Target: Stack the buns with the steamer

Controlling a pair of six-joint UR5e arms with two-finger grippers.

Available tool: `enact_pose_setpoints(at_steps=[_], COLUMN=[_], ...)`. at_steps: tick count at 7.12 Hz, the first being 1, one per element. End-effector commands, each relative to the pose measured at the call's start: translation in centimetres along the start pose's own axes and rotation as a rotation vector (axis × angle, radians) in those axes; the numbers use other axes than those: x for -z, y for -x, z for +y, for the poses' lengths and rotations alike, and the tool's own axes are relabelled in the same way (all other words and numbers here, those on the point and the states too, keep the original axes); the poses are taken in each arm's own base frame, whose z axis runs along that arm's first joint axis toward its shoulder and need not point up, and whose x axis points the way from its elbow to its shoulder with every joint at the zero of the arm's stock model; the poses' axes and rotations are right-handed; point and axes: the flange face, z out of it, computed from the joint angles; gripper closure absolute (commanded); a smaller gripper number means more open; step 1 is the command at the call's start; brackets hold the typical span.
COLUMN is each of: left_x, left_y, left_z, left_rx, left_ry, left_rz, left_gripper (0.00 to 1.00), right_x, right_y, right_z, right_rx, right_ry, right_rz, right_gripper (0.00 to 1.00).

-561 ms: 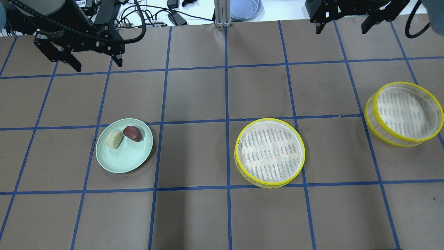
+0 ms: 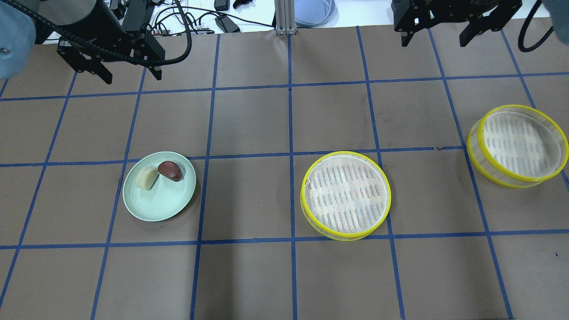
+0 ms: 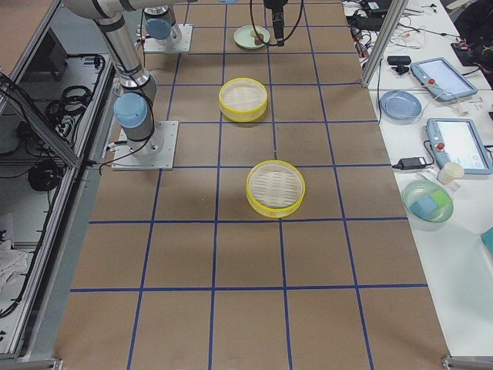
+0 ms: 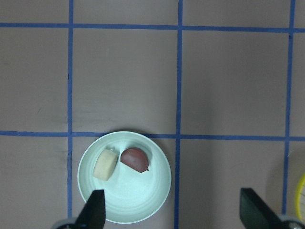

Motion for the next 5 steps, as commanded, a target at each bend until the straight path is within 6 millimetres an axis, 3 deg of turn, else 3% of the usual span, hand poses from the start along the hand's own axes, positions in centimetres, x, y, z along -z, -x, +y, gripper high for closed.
enact_pose_setpoints(at_steps=[1, 2, 3, 5], left_x=[-9.6, -15.7, -19.5, -23.5], left_y=[8.3, 8.8, 9.5, 10.7], left_z=[-1.0, 0.1, 0.0, 1.1], left_rx=[0.015, 0.021, 0.028, 0.007], left_ry=[0.053, 0.157, 0.168, 0.27], left_rz=[-0.011, -0.002, -0.006, -0.007], left_gripper=[0.0, 0.0, 0.0, 0.0], right_x=[-0.1, -1.0, -1.5, -2.1], right_y=[0.0, -0.1, -0.1, -0.5], right_z=[0.1, 0.3, 0.5, 0.5], right_rx=[0.002, 0.001, 0.001, 0.015], right_ry=[0.005, 0.043, 0.057, 0.076], right_rz=[0.0, 0.006, 0.005, 0.02], right_gripper=[0.0, 0.0, 0.0, 0.0])
